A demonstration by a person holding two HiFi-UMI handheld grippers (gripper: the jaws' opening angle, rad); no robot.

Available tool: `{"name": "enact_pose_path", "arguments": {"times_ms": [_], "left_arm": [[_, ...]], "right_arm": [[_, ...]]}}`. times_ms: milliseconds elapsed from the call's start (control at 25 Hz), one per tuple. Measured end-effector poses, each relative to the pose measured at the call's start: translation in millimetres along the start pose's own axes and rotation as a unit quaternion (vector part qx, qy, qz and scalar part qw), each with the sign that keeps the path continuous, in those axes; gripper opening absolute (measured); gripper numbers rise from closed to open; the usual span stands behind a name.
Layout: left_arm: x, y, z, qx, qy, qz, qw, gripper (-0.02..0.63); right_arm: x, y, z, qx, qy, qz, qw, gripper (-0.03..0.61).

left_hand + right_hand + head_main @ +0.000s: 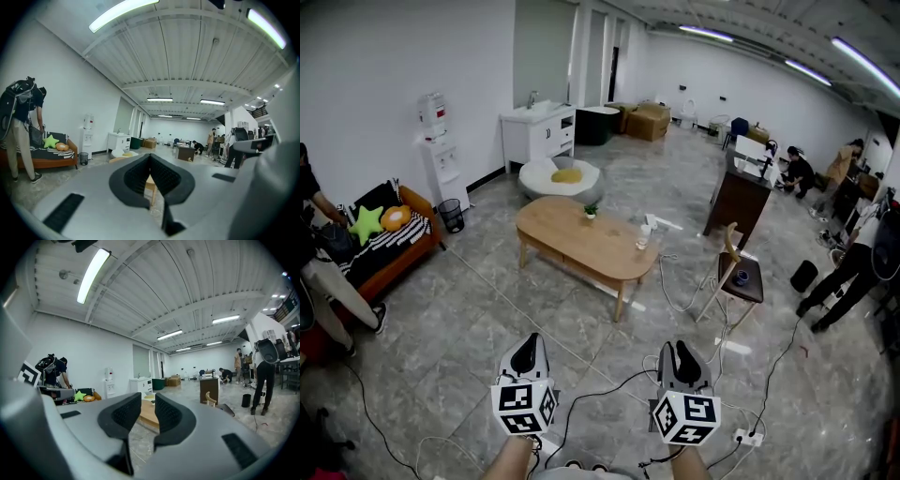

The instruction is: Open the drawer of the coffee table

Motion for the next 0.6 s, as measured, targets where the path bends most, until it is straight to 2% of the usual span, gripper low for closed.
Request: {"name": "enact_pose_path", "arguments": {"times_ms": [520,600], "left_arm": [[-1,-13,5,-0.006,0.0,0.0,1.0,-0.008],[-1,-16,6,-0.005,-0.001,0.0,1.0,-0.008]], "right_arm": [[6,-7,-11,0.016,-0.009,-0.004,1.0,0.204],[6,-9,-12,0.02,-0.01,-0.005,1.0,0.242]]}}
Point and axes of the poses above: the fingertips, and each gripper's own axes: y backward along the fingers, z to its left, x out of its underside, the point moved 8 cm from there along y, backward along the fingers, and after that the axes turned 7 degrees about -x, right-handed, at the moved point
